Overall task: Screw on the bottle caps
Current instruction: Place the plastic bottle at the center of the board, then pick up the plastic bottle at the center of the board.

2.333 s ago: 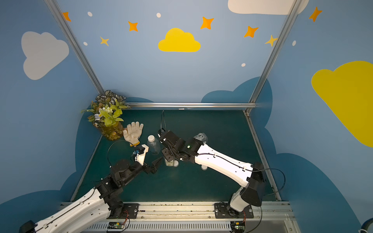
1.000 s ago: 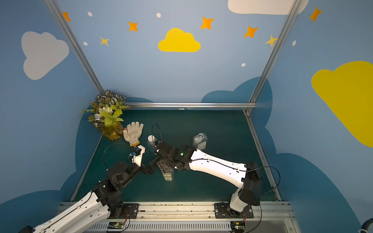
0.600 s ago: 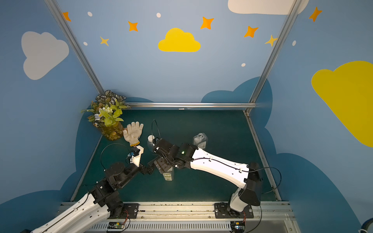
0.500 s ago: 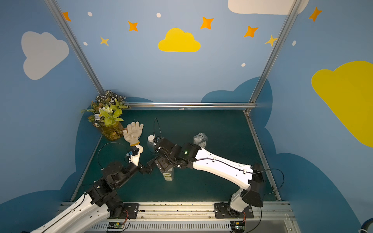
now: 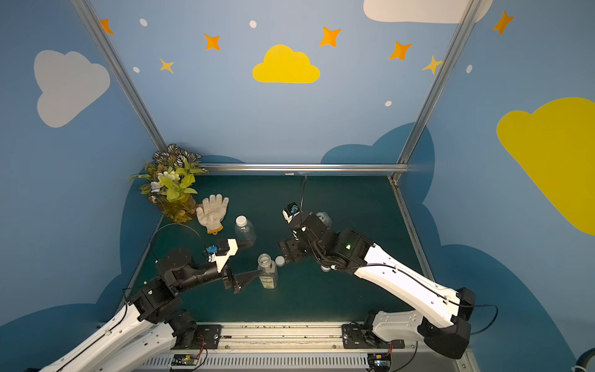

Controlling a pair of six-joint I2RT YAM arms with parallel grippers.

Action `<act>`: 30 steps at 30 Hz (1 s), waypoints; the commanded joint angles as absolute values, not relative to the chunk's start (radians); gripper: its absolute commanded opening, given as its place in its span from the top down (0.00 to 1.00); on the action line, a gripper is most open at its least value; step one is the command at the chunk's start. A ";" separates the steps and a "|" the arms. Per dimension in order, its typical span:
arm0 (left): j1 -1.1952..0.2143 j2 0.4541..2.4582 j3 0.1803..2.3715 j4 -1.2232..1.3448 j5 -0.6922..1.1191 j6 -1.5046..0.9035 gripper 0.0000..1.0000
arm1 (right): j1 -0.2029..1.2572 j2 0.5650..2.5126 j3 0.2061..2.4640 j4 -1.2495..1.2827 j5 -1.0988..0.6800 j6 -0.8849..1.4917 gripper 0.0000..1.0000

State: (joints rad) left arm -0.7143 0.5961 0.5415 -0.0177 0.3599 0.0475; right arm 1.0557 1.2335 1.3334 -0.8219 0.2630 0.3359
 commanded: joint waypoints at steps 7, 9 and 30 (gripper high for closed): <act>-0.710 0.707 0.433 0.193 0.336 -0.039 0.10 | 1.008 1.182 1.228 -0.758 0.189 0.345 0.10; -0.710 0.723 0.414 0.240 0.327 -0.046 0.11 | 1.003 1.178 1.216 -0.752 0.181 0.348 0.10; -0.710 0.831 0.352 0.381 0.327 -0.023 0.44 | 0.989 1.209 1.168 -0.721 0.150 0.356 0.10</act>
State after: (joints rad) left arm -0.7132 0.8310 0.3607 0.3416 0.3283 -0.0280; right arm 0.9951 1.2015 1.1820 -0.7418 0.1555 0.3439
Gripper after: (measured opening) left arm 0.596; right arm 0.901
